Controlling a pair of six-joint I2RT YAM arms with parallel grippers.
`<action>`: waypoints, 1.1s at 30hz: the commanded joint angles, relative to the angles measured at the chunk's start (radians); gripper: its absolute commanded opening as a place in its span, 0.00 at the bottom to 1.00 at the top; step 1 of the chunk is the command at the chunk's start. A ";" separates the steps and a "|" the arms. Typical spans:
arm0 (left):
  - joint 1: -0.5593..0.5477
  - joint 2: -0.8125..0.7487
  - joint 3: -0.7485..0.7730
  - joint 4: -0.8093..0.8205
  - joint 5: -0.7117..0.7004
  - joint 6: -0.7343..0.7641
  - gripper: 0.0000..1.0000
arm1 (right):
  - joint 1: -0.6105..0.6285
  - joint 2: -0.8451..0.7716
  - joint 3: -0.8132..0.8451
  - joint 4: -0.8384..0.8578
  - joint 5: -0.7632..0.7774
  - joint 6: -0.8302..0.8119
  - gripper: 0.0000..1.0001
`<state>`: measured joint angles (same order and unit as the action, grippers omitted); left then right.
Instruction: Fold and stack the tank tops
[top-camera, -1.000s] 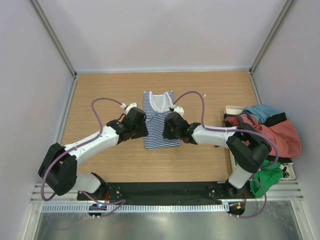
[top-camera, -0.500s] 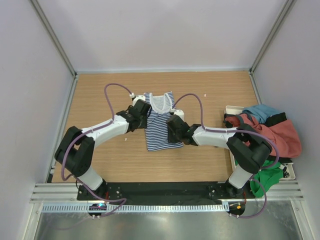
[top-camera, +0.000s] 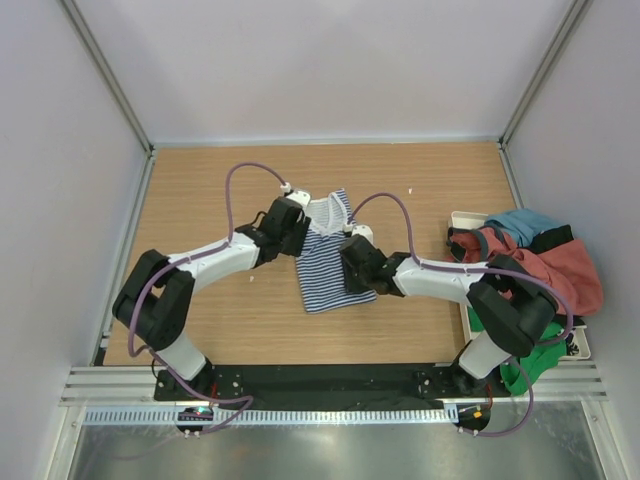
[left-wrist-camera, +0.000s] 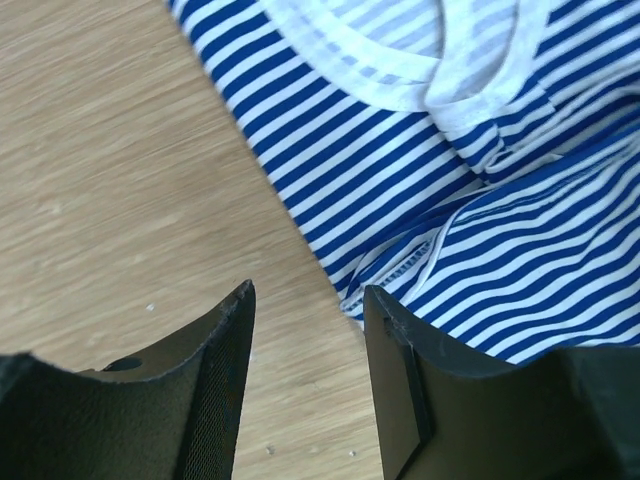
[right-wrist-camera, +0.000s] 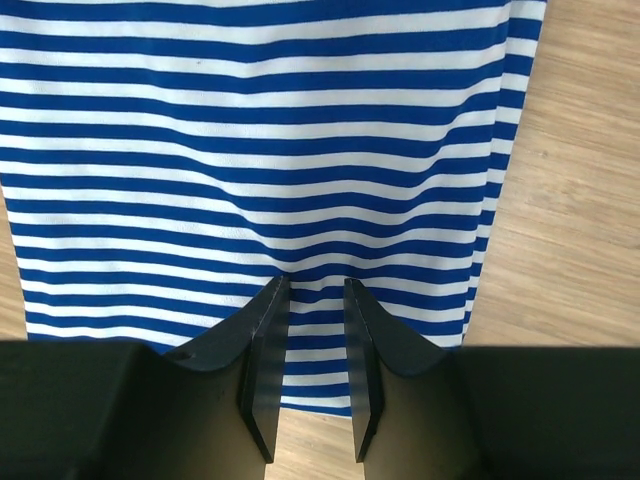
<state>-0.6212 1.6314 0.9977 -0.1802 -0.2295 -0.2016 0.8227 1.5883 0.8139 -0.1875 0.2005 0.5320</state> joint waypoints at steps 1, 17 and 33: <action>0.005 0.028 -0.017 0.120 0.122 0.102 0.49 | 0.003 -0.050 -0.016 -0.050 0.002 -0.035 0.34; 0.005 0.060 -0.076 0.159 0.239 0.180 0.50 | -0.019 -0.093 -0.044 -0.047 -0.021 -0.043 0.34; 0.006 0.119 0.030 0.084 0.096 0.168 0.09 | -0.019 -0.074 -0.058 -0.040 -0.042 -0.040 0.32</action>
<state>-0.6212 1.7370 0.9676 -0.0853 -0.0761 -0.0486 0.8066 1.5185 0.7681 -0.2401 0.1616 0.5011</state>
